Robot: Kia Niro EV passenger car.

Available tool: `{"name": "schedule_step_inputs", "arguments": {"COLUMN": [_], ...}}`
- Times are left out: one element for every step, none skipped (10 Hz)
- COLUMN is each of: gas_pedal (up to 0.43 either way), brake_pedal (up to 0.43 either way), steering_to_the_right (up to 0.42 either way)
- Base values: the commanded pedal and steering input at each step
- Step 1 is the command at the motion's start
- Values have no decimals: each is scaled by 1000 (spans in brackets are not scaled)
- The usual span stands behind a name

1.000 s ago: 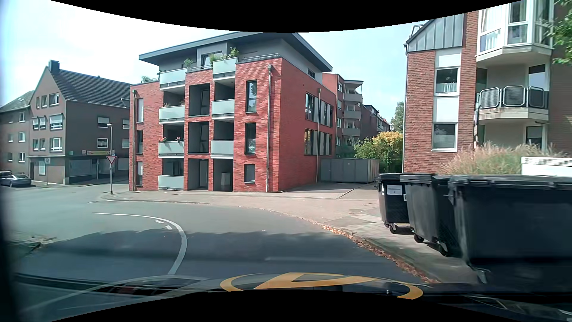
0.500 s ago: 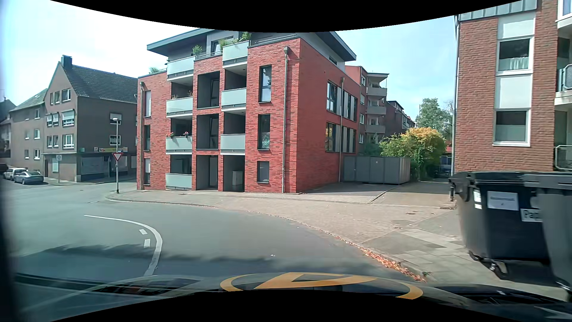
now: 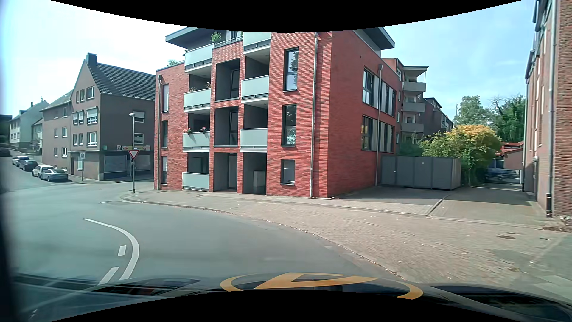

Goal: Follow the waypoints while adhering to traffic rules and regulations

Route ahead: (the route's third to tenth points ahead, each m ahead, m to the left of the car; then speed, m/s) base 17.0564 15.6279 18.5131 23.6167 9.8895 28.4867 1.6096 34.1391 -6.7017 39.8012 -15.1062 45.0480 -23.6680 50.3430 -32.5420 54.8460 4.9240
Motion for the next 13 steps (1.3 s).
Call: {"name": "schedule_step_inputs", "arguments": {"gas_pedal": [0,0,0,0,0,0,0,0,0,0,0,0,0], "brake_pedal": [201,195,195,195,195,195,195,195,195,195,195,195,189], "steering_to_the_right": [-176,-182,-192,-198,-205,-222,-235,-258,-284,-300,-319,-333,-341]}}
